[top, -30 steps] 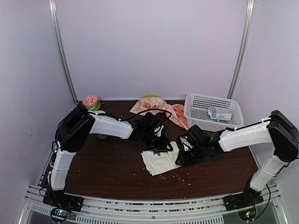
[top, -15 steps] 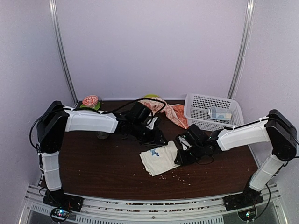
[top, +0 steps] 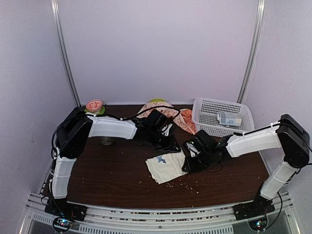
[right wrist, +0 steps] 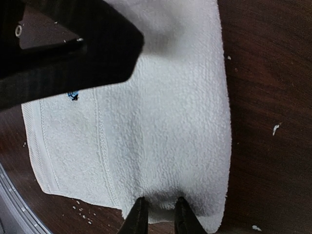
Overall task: Roll the towels
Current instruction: Roll the towel at the center of the board.
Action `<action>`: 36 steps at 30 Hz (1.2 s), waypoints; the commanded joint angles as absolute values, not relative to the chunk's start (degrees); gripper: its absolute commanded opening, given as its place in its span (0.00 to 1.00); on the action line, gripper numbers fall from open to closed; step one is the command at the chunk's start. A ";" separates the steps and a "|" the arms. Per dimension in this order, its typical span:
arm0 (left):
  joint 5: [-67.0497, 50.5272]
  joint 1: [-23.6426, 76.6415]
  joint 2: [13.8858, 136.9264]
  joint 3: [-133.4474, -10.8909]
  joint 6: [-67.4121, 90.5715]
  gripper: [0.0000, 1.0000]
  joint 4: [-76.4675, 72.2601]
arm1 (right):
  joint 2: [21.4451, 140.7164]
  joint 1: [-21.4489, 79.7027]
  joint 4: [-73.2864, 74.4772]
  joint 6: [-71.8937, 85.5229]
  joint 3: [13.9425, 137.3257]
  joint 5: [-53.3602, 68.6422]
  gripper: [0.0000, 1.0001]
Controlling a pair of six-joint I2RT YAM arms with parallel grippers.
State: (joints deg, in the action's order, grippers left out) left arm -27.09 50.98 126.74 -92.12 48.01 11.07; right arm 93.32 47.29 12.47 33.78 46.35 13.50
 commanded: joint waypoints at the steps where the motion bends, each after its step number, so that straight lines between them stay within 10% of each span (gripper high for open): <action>1: -26.39 50.39 128.77 -91.84 48.49 0.14 10.62 | 92.93 47.55 17.38 33.43 45.85 12.98 0.22; 28: -26.18 49.86 129.90 -86.34 47.85 0.07 7.38 | 92.47 48.93 17.49 34.54 46.83 16.18 0.22; 36: -26.21 49.86 129.77 -85.30 47.94 0.07 6.94 | 84.89 40.95 13.32 35.73 45.75 22.36 0.43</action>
State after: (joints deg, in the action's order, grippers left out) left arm -26.81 50.19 128.73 -86.78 48.34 6.13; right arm 86.94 44.64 15.79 35.14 46.96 18.74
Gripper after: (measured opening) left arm 0.072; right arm 0.386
